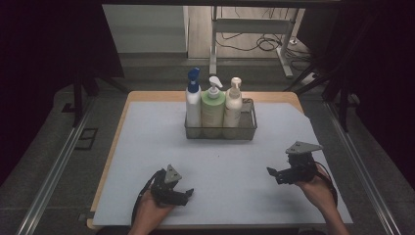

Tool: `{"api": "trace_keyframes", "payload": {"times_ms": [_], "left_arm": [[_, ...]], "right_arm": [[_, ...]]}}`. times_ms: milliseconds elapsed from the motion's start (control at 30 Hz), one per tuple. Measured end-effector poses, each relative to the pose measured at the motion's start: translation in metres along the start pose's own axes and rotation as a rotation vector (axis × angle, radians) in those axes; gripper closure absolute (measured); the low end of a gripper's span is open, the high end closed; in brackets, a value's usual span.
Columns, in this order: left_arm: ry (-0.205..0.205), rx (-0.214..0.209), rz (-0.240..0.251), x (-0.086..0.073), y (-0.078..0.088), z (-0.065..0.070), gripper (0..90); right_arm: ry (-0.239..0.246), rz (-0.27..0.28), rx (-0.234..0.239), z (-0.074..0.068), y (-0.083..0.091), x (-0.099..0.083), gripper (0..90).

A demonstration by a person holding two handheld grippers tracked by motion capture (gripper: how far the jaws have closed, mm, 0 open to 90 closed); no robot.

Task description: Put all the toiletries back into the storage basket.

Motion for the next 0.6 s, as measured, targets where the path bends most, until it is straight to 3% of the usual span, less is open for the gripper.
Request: {"api": "trace_keyframes", "payload": {"times_ms": [600], "left_arm": [[0.001,0.001,0.002,0.0,0.0,0.0,12.4]], "right_arm": [[-0.048,-0.011,0.013,-0.026,-0.027,-0.048,0.0]]}}
Point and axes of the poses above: each handheld gripper's, and its own axes: y roughly backward along the jaws, x roughly out of its top, z roughly to its right, the point moved 3 cm from there along -y, roughly forward along the jaws, and after that the axes turned 14 degrees about y, right-handed, at the moved point
